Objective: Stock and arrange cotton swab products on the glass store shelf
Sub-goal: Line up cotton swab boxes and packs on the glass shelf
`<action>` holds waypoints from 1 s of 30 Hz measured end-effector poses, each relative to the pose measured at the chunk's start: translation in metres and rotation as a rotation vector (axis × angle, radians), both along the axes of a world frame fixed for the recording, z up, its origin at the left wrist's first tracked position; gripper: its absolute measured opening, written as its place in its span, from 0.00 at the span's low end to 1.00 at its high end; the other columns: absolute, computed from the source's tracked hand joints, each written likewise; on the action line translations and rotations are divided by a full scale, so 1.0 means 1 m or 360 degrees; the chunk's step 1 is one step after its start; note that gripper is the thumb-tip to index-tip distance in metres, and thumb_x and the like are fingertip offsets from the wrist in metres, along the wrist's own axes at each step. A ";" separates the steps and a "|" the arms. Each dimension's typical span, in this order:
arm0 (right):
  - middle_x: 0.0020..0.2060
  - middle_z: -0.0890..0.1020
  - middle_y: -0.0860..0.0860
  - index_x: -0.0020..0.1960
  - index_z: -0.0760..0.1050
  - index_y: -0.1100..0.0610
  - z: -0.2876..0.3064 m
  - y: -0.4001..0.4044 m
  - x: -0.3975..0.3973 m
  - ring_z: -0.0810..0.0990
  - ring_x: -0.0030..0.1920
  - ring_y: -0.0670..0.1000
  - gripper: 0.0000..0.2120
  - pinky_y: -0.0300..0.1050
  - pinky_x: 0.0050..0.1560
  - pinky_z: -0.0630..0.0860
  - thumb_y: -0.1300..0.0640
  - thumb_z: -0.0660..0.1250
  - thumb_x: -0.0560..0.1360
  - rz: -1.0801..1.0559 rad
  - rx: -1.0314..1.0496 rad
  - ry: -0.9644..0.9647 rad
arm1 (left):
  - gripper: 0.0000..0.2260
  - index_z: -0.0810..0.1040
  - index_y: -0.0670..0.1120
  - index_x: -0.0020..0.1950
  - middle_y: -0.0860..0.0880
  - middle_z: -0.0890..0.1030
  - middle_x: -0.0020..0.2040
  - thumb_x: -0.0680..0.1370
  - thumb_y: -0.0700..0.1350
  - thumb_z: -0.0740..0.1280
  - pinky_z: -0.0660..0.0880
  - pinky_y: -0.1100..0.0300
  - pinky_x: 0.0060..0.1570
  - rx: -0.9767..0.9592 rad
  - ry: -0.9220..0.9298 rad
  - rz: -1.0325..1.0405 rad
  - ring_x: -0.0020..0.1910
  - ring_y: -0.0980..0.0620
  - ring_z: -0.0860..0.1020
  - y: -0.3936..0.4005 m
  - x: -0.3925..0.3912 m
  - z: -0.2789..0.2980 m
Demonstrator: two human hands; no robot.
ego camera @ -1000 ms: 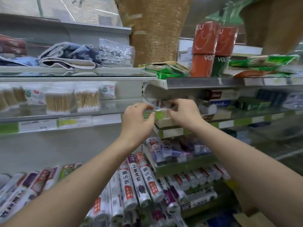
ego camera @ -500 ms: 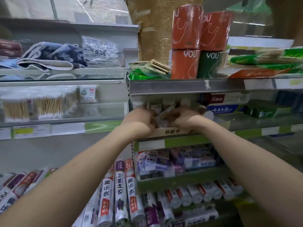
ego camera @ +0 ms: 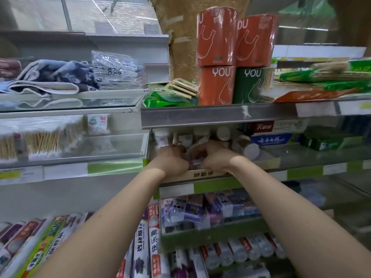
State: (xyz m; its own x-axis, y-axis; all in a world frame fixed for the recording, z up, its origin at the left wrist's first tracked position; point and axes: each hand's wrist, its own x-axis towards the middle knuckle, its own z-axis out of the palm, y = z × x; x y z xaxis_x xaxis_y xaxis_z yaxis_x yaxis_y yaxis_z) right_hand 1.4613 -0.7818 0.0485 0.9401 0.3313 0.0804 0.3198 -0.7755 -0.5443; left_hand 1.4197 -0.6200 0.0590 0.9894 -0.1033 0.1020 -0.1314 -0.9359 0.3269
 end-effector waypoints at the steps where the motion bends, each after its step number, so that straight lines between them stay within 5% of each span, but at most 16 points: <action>1: 0.55 0.83 0.44 0.55 0.83 0.49 -0.001 0.000 0.000 0.80 0.56 0.45 0.14 0.35 0.56 0.74 0.58 0.76 0.70 0.0000 0.0001 -0.0002 | 0.23 0.72 0.49 0.74 0.43 0.73 0.73 0.78 0.47 0.63 0.70 0.51 0.70 -0.0038 -0.0016 -0.0004 0.71 0.42 0.71 0.001 -0.001 -0.002; 4: 0.56 0.82 0.43 0.51 0.83 0.45 -0.002 -0.001 -0.001 0.80 0.57 0.45 0.11 0.40 0.61 0.77 0.56 0.76 0.71 -0.0002 -0.0008 -0.0020 | 0.23 0.73 0.49 0.72 0.43 0.74 0.72 0.76 0.46 0.65 0.72 0.51 0.68 -0.0104 -0.0058 -0.0024 0.70 0.42 0.72 0.003 -0.001 -0.005; 7: 0.58 0.81 0.44 0.57 0.82 0.47 -0.003 -0.002 -0.008 0.78 0.58 0.46 0.13 0.39 0.60 0.75 0.57 0.73 0.73 0.0007 -0.0016 -0.0080 | 0.24 0.73 0.50 0.72 0.43 0.73 0.71 0.75 0.47 0.68 0.72 0.52 0.68 -0.0189 -0.0143 -0.0028 0.69 0.41 0.72 0.004 -0.003 -0.011; 13: 0.58 0.82 0.46 0.60 0.81 0.47 -0.004 -0.004 -0.014 0.80 0.55 0.48 0.15 0.45 0.59 0.78 0.50 0.74 0.74 -0.0025 0.0177 -0.0112 | 0.35 0.68 0.51 0.75 0.42 0.64 0.74 0.71 0.60 0.73 0.71 0.44 0.70 -0.0354 -0.0295 0.0041 0.71 0.37 0.69 0.007 -0.003 -0.019; 20: 0.58 0.82 0.56 0.61 0.78 0.56 -0.001 -0.003 -0.015 0.79 0.56 0.55 0.11 0.42 0.52 0.72 0.58 0.63 0.81 -0.0285 0.0403 -0.0313 | 0.36 0.62 0.48 0.78 0.39 0.69 0.71 0.74 0.53 0.73 0.71 0.51 0.64 -0.0388 -0.0415 0.0037 0.68 0.36 0.72 0.005 -0.009 -0.015; 26: 0.64 0.79 0.55 0.68 0.76 0.57 0.004 -0.007 -0.019 0.77 0.63 0.56 0.16 0.41 0.56 0.69 0.52 0.62 0.83 -0.0379 0.0807 -0.0238 | 0.37 0.61 0.49 0.79 0.41 0.69 0.73 0.73 0.46 0.74 0.68 0.57 0.65 -0.0573 -0.0508 -0.0009 0.70 0.41 0.71 0.003 -0.020 -0.007; 30: 0.58 0.81 0.53 0.63 0.78 0.54 0.005 -0.007 -0.023 0.77 0.53 0.52 0.14 0.42 0.53 0.69 0.49 0.61 0.83 -0.0399 0.1001 -0.0221 | 0.34 0.62 0.48 0.78 0.43 0.76 0.65 0.74 0.46 0.73 0.75 0.54 0.60 -0.0806 -0.0360 0.0070 0.62 0.42 0.77 -0.002 -0.020 0.002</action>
State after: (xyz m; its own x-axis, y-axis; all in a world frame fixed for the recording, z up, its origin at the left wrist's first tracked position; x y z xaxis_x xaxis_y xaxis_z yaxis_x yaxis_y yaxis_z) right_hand 1.4384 -0.7891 0.0536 0.9493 -0.0437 0.3113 0.2715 -0.3853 -0.8820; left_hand 1.4001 -0.6221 0.0609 0.9394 0.0546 0.3384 -0.2148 -0.6755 0.7054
